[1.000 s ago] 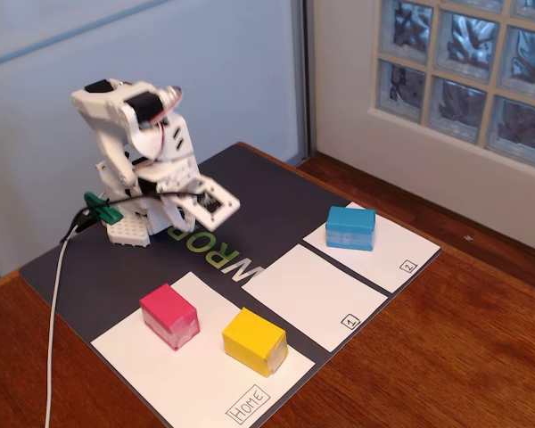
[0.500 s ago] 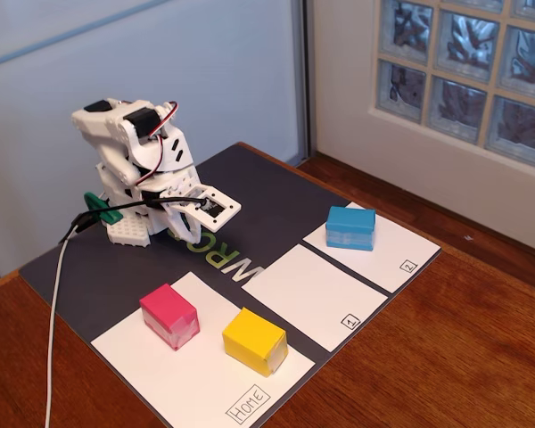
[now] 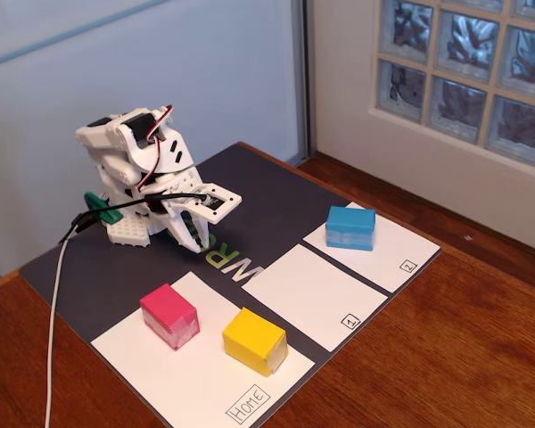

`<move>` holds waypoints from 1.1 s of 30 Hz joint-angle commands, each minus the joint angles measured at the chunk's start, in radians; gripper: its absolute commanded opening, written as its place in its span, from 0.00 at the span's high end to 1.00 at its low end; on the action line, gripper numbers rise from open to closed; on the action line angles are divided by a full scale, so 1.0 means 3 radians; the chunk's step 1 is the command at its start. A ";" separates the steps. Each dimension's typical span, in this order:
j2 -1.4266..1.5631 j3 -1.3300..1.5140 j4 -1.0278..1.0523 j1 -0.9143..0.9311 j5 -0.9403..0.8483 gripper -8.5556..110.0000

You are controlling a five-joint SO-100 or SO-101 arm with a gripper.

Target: Move box blue to zone 2

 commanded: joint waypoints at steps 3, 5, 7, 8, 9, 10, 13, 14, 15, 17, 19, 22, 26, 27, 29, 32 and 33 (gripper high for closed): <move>0.0174 0.0164 0.0036 0.0087 -0.0046 0.93; 0.0174 0.0164 0.0036 0.0087 -0.0051 0.93; 0.0174 0.0164 0.0041 0.0046 0.0005 0.93; 0.0174 0.0164 0.0046 0.0026 0.0031 0.93; 0.0174 0.0164 0.0046 0.0010 0.0041 0.93; 0.0174 0.0164 0.0046 0.0010 0.0041 0.93; 0.0174 0.0164 0.0051 0.0031 0.0041 0.93; 0.0174 0.0164 0.0051 0.0031 0.0041 0.93; 0.0174 0.0164 0.0051 0.0031 0.0041 0.93; 0.0174 0.0164 0.0051 0.0031 0.0046 0.93; 0.0174 0.0164 0.0051 0.0031 0.0046 0.93; 0.0174 0.0164 0.0051 0.0031 0.0046 0.93; 0.0174 0.0164 0.0051 0.0031 0.0046 0.93; 0.0174 0.0164 0.0051 0.0031 0.0046 0.93; 0.0174 0.0164 0.0051 0.0031 0.0046 0.93; 0.0174 0.0164 0.0051 0.0031 0.0046 0.93; 0.0174 0.0164 0.0051 0.0031 0.0046 0.93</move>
